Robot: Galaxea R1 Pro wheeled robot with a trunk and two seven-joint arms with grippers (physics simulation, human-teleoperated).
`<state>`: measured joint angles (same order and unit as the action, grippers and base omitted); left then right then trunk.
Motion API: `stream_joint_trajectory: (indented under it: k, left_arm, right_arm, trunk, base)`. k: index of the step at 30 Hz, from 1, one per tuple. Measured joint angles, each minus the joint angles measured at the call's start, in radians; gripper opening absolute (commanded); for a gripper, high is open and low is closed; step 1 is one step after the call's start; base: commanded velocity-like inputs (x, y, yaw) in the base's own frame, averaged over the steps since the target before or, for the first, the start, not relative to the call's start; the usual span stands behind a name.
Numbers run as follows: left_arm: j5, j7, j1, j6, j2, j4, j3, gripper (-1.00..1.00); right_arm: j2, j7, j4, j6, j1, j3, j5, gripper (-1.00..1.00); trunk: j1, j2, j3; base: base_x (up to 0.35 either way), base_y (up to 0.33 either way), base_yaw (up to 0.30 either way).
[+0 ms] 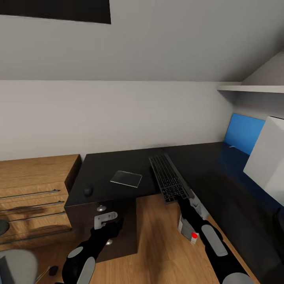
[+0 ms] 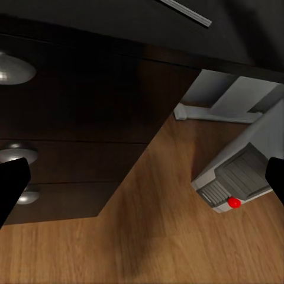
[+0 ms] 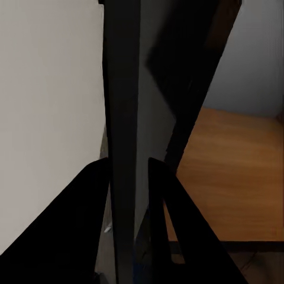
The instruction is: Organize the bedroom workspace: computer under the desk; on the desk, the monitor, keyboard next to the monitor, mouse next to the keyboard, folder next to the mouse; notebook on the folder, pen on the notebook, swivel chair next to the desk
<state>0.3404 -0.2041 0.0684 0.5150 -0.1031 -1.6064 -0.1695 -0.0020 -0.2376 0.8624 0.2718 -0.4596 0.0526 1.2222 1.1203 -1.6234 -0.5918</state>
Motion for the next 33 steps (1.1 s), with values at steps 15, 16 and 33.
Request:
stream_joint_trajectory:
  k: [15, 16, 33]
  left_arm:
    - [0.002, -0.001, 0.000, -0.001, -0.005, -0.006, -0.002, 1.00]
    - [0.002, -0.001, 0.000, -0.001, -0.006, -0.006, -0.002, 1.00]
    - [0.002, 0.000, 0.000, 0.000, -0.002, -0.003, -0.001, 1.00]
  right_arm:
    - [0.004, 0.064, -0.003, 0.001, 0.000, -0.001, 0.052, -1.00]
    - [0.005, 0.068, -0.003, 0.000, 0.000, -0.002, 0.054, -1.00]
    - [0.013, 0.080, 0.001, -0.002, 0.000, -0.003, 0.069, -1.00]
  trunk:
    - [0.000, 0.000, 0.000]
    - [0.000, 0.000, 0.000]
    - [0.000, 0.000, 0.000]
  base:
    - [0.000, 0.000, 0.000]
    - [0.000, 0.000, 0.000]
    - [0.034, 0.000, 0.000]
